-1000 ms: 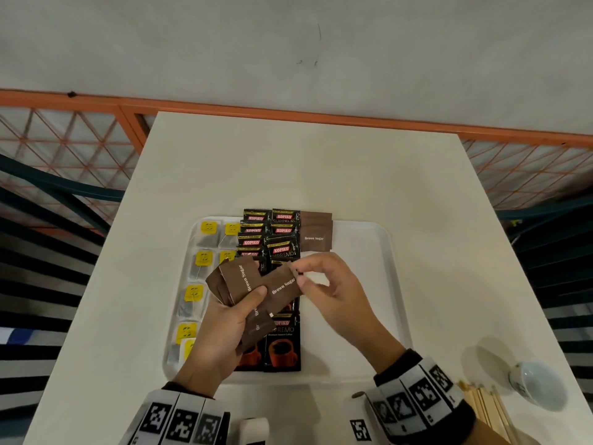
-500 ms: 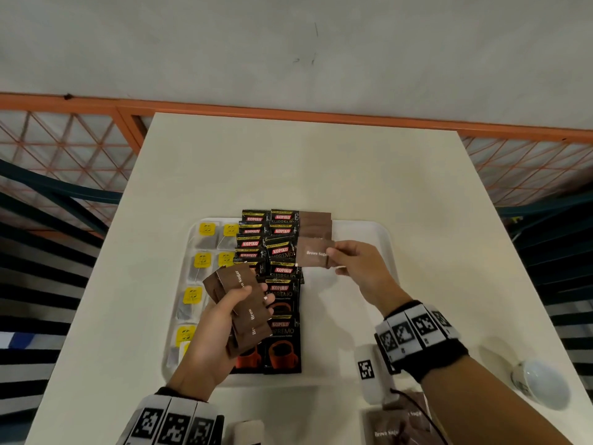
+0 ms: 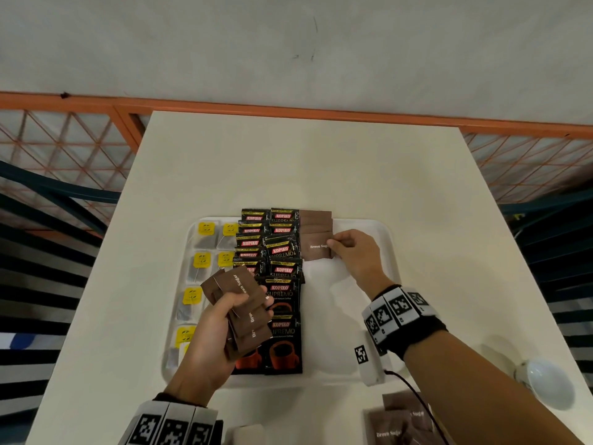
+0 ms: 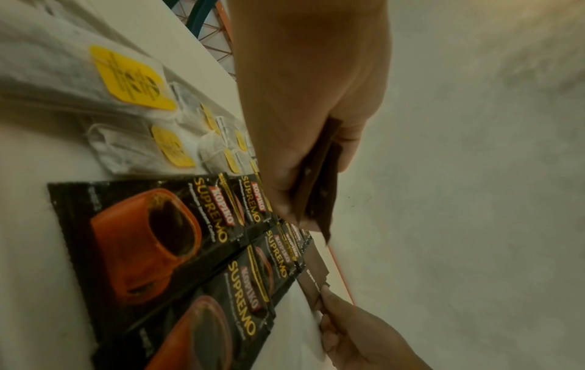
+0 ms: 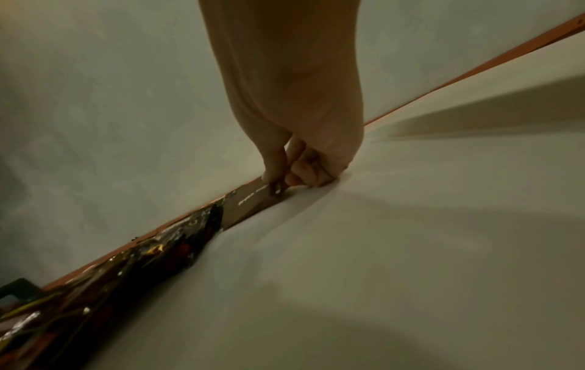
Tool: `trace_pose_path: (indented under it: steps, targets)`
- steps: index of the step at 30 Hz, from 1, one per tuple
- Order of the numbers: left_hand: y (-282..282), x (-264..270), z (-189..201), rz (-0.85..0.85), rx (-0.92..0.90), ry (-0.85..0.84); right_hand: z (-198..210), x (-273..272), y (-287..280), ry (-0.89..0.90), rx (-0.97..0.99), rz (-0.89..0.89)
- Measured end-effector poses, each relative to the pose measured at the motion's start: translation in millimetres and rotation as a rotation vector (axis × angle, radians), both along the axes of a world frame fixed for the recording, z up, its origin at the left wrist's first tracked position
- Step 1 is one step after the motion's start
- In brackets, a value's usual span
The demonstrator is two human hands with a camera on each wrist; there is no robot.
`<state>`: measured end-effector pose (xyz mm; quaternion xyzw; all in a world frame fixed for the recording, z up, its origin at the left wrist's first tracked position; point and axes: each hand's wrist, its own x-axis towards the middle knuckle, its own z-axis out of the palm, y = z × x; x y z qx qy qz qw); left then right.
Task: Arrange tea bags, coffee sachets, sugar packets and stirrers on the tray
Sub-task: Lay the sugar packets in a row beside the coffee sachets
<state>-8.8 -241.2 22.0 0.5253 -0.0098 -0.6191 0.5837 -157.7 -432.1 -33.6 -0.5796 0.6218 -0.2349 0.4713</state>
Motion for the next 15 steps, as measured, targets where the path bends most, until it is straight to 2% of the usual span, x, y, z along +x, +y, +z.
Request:
trace_pose_path:
  steps: [10, 12, 15]
  targets:
    - [-6, -6, 7, -0.060, -0.023, -0.137, 15, 3, 21, 0.070, -0.099, -0.020]
    - [-8, -10, 9, -0.048, -0.047, -0.168, 25, 7, 35, 0.051, -0.110, 0.059]
    - [-10, -15, 10, -0.023, -0.048, -0.212, 43, 14, 60, -0.036, 0.004, 0.294]
